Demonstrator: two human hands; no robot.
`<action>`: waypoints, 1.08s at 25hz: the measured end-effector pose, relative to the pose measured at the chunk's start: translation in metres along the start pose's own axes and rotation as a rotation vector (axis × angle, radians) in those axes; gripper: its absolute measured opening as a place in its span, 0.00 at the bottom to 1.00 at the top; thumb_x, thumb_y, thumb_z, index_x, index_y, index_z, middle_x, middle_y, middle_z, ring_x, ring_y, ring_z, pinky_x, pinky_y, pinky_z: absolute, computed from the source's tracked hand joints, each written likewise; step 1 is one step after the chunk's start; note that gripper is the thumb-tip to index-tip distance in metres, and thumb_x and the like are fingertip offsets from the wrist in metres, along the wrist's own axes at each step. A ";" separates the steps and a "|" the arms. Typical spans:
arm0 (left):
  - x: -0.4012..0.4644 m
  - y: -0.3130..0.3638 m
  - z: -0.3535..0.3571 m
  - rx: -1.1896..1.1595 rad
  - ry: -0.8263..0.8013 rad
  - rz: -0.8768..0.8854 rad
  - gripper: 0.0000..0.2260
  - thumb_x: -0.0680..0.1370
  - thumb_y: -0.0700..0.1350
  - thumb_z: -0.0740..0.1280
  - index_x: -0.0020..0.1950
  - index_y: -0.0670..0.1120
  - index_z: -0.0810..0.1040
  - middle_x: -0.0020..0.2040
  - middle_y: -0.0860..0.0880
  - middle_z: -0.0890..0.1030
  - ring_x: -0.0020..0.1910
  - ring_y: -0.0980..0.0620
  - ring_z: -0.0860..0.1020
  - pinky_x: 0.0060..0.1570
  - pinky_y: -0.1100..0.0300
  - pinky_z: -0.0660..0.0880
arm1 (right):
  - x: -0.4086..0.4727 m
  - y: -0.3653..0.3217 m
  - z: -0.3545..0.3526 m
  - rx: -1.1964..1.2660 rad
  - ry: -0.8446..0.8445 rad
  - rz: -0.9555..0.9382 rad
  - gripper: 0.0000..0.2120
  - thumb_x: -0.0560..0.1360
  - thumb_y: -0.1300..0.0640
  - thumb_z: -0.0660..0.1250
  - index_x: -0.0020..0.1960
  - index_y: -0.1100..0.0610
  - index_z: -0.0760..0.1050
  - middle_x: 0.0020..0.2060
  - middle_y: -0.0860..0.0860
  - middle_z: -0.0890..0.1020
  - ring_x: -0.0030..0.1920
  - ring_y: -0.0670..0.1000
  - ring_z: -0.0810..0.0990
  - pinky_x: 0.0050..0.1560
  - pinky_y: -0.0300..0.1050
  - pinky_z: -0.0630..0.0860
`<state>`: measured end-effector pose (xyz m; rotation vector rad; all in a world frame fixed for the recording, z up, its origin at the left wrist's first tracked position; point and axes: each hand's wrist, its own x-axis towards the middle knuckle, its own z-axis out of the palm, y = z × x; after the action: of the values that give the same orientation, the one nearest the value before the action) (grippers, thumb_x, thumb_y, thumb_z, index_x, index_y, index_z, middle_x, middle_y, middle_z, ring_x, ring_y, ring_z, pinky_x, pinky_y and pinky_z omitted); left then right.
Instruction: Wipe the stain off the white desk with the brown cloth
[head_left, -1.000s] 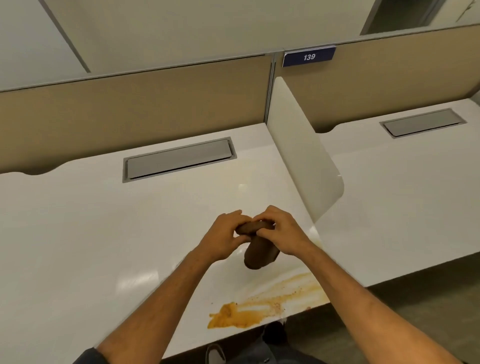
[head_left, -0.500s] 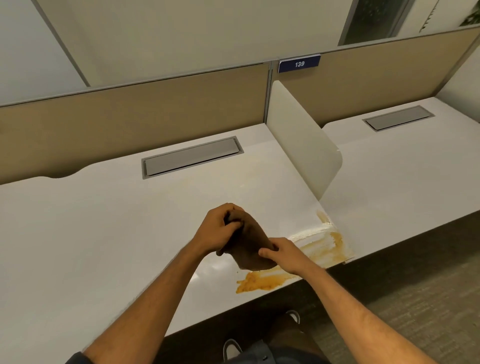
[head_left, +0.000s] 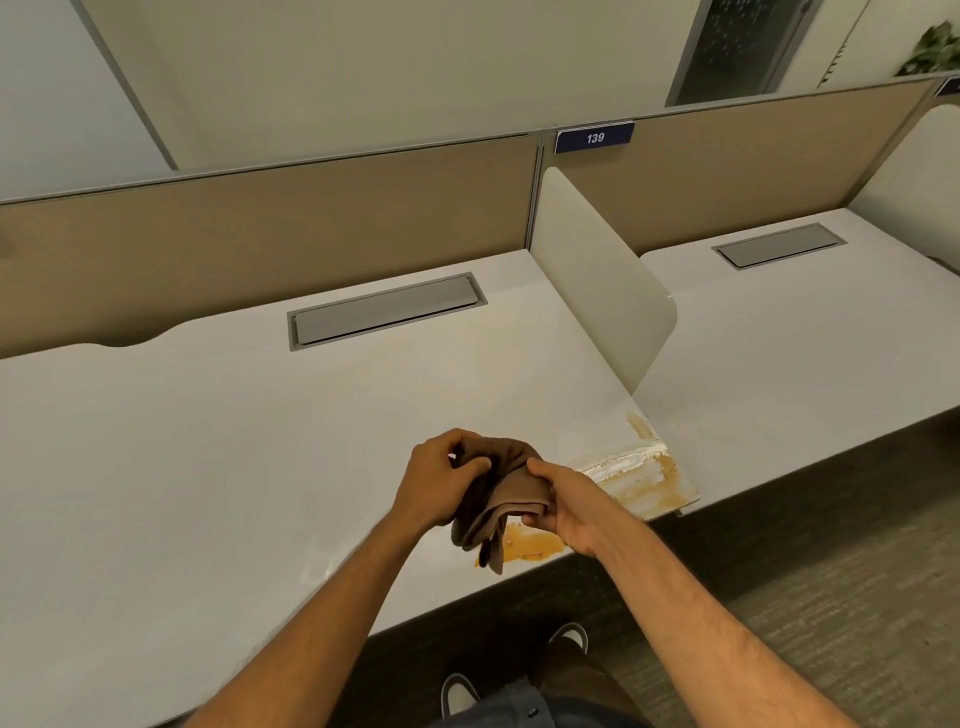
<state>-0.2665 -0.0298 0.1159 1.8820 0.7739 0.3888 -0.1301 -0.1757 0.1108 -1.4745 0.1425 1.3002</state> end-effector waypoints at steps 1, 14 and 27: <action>-0.002 0.000 0.002 0.001 -0.014 0.002 0.10 0.79 0.45 0.72 0.49 0.62 0.80 0.47 0.62 0.83 0.47 0.65 0.81 0.41 0.75 0.76 | -0.001 0.000 0.003 0.027 0.003 -0.013 0.16 0.80 0.54 0.71 0.63 0.62 0.77 0.54 0.63 0.85 0.43 0.59 0.87 0.33 0.47 0.82; -0.016 -0.024 -0.013 -0.115 0.008 -0.044 0.13 0.80 0.46 0.73 0.55 0.65 0.78 0.52 0.64 0.83 0.51 0.63 0.82 0.47 0.70 0.78 | -0.020 -0.008 0.018 -0.257 -0.153 -0.228 0.15 0.79 0.52 0.69 0.64 0.54 0.80 0.52 0.57 0.87 0.51 0.59 0.87 0.53 0.54 0.84; -0.020 -0.019 -0.020 -0.372 -0.159 -0.261 0.13 0.77 0.52 0.61 0.59 0.52 0.80 0.58 0.50 0.83 0.57 0.47 0.82 0.46 0.58 0.81 | -0.007 0.024 0.031 -0.381 -0.122 -0.310 0.21 0.78 0.46 0.72 0.69 0.46 0.73 0.64 0.51 0.81 0.63 0.56 0.82 0.66 0.63 0.78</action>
<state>-0.2992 -0.0235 0.1088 1.4256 0.7694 0.1983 -0.1688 -0.1654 0.1081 -1.6495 -0.4204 1.1980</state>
